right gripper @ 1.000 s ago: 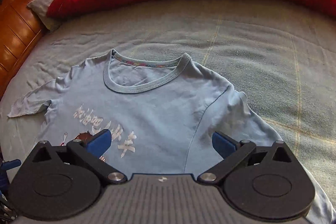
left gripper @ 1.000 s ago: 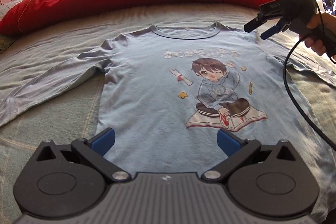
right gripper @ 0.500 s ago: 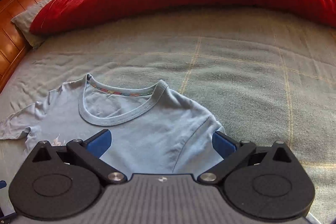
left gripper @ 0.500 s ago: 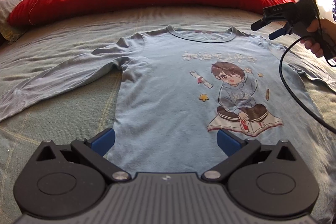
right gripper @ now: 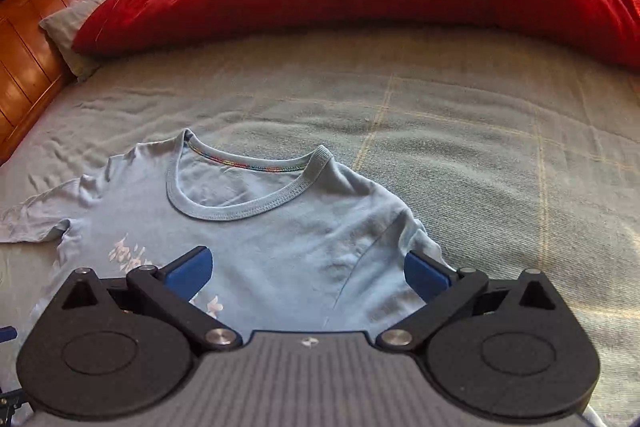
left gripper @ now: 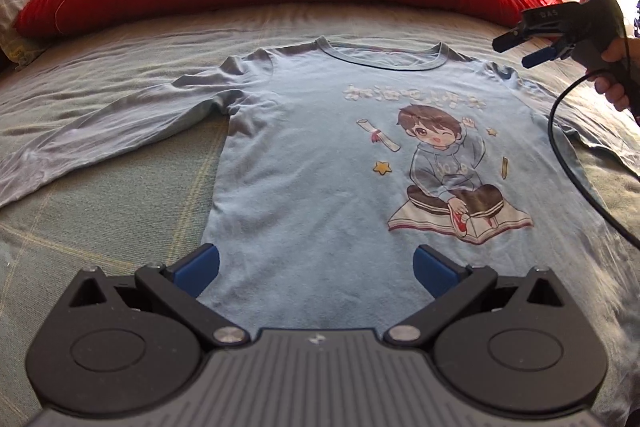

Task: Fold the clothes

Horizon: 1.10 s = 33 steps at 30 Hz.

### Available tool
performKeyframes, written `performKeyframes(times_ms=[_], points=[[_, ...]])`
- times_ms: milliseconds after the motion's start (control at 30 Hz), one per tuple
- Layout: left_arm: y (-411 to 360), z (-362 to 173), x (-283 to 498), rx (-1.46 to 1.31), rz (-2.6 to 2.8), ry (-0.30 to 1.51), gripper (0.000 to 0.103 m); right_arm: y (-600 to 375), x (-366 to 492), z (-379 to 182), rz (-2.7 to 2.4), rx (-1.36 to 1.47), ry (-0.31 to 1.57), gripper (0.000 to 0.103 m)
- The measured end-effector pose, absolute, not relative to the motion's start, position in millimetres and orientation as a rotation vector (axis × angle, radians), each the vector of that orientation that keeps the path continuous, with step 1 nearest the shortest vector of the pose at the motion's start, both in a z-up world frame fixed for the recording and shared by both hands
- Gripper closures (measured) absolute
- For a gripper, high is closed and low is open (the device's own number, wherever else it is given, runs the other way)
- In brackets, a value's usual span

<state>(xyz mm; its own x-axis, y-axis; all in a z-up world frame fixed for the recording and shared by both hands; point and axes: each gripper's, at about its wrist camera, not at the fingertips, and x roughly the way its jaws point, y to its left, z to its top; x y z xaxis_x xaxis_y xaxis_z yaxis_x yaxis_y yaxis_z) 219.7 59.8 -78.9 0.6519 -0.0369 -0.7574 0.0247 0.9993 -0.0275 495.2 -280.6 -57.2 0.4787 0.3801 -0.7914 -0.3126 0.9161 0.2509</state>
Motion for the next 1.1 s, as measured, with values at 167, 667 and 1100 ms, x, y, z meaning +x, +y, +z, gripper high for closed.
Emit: performKeyframes(times_ms=[167,667,1100], points=[[51,-81,215,-0.007,-0.063,0.868,0.001,-328,455,-47,0.385,0.148,1.003,0.0],[24,-74,222,0.02,-0.102,0.87,0.001,-385,456,-79,0.223,0.331,0.946,0.0],[0,-61,206,0.053,-0.148,0.859,0.001,-402,354,-87,0.25,0.411,0.949,0.0]])
